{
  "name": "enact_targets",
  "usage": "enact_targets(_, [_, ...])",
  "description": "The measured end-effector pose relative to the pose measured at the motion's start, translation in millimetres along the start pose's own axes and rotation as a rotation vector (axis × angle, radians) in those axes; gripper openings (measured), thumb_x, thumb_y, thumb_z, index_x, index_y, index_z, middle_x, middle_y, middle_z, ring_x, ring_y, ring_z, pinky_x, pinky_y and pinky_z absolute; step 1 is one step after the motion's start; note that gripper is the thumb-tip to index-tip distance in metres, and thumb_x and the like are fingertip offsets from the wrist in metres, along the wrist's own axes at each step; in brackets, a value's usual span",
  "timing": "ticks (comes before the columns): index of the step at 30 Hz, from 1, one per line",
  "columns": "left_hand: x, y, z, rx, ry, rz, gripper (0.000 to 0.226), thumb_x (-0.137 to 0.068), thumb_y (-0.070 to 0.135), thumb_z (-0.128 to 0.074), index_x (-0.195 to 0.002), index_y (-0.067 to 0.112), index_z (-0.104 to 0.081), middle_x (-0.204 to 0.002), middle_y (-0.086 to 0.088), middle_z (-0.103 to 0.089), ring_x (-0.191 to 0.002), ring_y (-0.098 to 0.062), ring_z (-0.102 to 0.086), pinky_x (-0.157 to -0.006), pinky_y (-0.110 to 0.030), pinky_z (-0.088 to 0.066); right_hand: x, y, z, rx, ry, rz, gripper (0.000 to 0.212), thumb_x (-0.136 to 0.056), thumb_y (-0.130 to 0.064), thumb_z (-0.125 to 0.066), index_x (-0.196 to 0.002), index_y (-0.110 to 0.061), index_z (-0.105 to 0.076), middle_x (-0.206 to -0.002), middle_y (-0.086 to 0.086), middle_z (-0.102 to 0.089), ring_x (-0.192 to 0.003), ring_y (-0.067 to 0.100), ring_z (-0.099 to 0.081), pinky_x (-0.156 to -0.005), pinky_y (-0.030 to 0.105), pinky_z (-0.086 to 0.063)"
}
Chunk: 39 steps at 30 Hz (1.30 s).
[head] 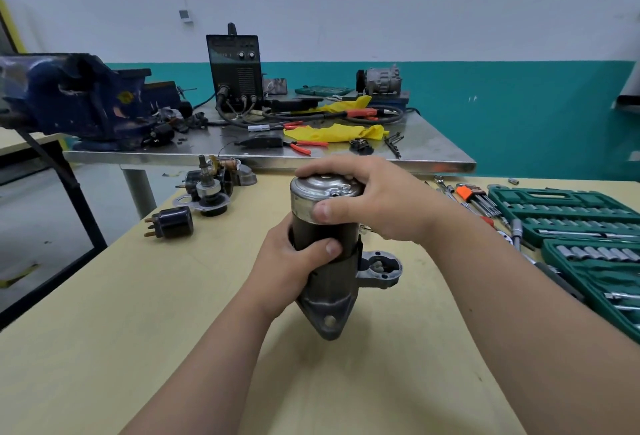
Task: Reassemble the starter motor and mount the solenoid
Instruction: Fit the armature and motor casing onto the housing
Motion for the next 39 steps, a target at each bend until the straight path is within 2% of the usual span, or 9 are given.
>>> enact_targets(4, [-1.9,-3.0,2.8,0.015,-0.038,0.03,0.069,-0.058,0.04,-0.072,-0.118,0.006,-0.061,-0.107,-0.014,-0.072,-0.102,-0.034,-0.068,-0.087,-0.045,-0.056,-4.5,4.5,-1.3,-0.055,0.01,0.042,0.038,-0.072,-0.039,-0.07,-0.109,-0.049,-0.063,-0.104,-0.03,-0.059,-0.097,-0.006,-0.058,-0.07,0.009,-0.047])
enact_targets(8, [-1.6,-6.2,3.1,0.017,-0.04,0.034,0.068,-0.059,0.04,-0.072,-0.119,0.009,-0.061,-0.107,-0.011,-0.072,-0.103,-0.031,-0.068,-0.088,-0.045,-0.056,-4.7,6.9,-1.6,-0.089,-0.002,0.042,0.041,-0.069,-0.041,-0.071,-0.108,-0.05,-0.063,-0.106,-0.029,-0.059,-0.101,-0.005,-0.058,-0.074,0.011,-0.049])
enact_targets(21, [8.1,-3.2,-7.9,-0.036,0.137,-0.081,0.046,-0.063,0.043,-0.071,-0.108,0.042,-0.059,-0.103,0.015,-0.072,-0.096,-0.005,-0.069,-0.073,-0.016,-0.053,6.6,0.3,-13.2,0.145,0.212,0.001,0.044,-0.081,-0.048,-0.066,-0.122,-0.051,-0.051,-0.122,-0.016,-0.049,-0.1,-0.003,-0.05,-0.071,0.012,-0.044])
enact_targets(27, [14.8,3.3,-9.2,-0.129,0.255,-0.182,0.06,-0.059,0.04,-0.08,-0.112,0.043,-0.053,-0.105,0.023,-0.067,-0.096,0.004,-0.065,-0.069,-0.009,-0.051,8.4,-1.9,-25.1,0.27,0.291,0.005,0.053,-0.078,-0.059,-0.061,-0.128,-0.05,-0.046,-0.118,-0.018,-0.043,-0.096,-0.001,-0.049,-0.072,0.012,-0.041])
enact_targets(30, [12.3,3.7,-9.2,-0.152,0.262,-0.162,0.052,-0.056,0.045,-0.078,-0.1,0.057,-0.054,-0.099,0.025,-0.068,-0.091,0.006,-0.065,-0.065,-0.007,-0.05,11.6,8.0,-9.2,-0.052,0.183,-0.013,0.048,-0.075,-0.073,-0.047,-0.121,-0.058,-0.045,-0.129,-0.019,-0.05,-0.112,0.002,-0.052,-0.089,0.028,-0.046])
enact_targets(32, [10.8,3.2,-6.2,-0.147,0.299,-0.132,0.045,-0.053,0.048,-0.073,-0.092,0.061,-0.056,-0.094,0.027,-0.068,-0.087,0.008,-0.065,-0.061,-0.006,-0.048,19.6,37.5,25.2,-0.335,0.449,-0.089,0.033,-0.084,-0.064,-0.042,-0.111,-0.049,-0.055,-0.117,-0.014,-0.064,-0.107,0.009,-0.06,-0.087,0.034,-0.047])
enact_targets(34, [10.3,2.1,0.1,-0.125,0.358,-0.118,0.038,-0.051,0.049,-0.071,-0.086,0.058,-0.059,-0.088,0.027,-0.068,-0.082,0.008,-0.065,-0.058,-0.008,-0.049,38.8,74.8,54.3,-0.164,0.803,-0.313,0.024,-0.089,-0.045,-0.046,-0.092,-0.031,-0.066,-0.087,-0.005,-0.07,-0.075,0.012,-0.064,-0.062,0.029,-0.047])
enact_targets(35, [10.2,1.4,4.7,-0.118,0.396,-0.117,0.036,-0.051,0.05,-0.071,-0.085,0.055,-0.06,-0.087,0.027,-0.069,-0.08,0.007,-0.065,-0.057,-0.01,-0.05,48.4,94.8,59.4,0.014,0.835,-0.452,0.023,-0.089,-0.038,-0.048,-0.083,-0.023,-0.066,-0.077,0.001,-0.067,-0.06,0.014,-0.058,-0.053,0.026,-0.042])
enact_targets(39, [10.0,-3.2,29.1,-0.136,0.508,-0.103,0.036,-0.05,0.052,-0.069,-0.085,0.053,-0.061,-0.084,0.026,-0.069,-0.077,0.004,-0.065,-0.064,-0.025,-0.052,74.3,153.9,56.5,0.61,0.413,-0.715,0.018,-0.092,-0.027,-0.051,-0.086,-0.02,-0.067,-0.077,0.001,-0.066,-0.063,0.012,-0.055,-0.056,0.027,-0.044])
Point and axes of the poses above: each hand's wrist, its own x-axis away from the middle knuckle, its own z-axis out of the back of the hand, y = z × x, the point moved 3 cm from there along -x, towards the middle knuckle
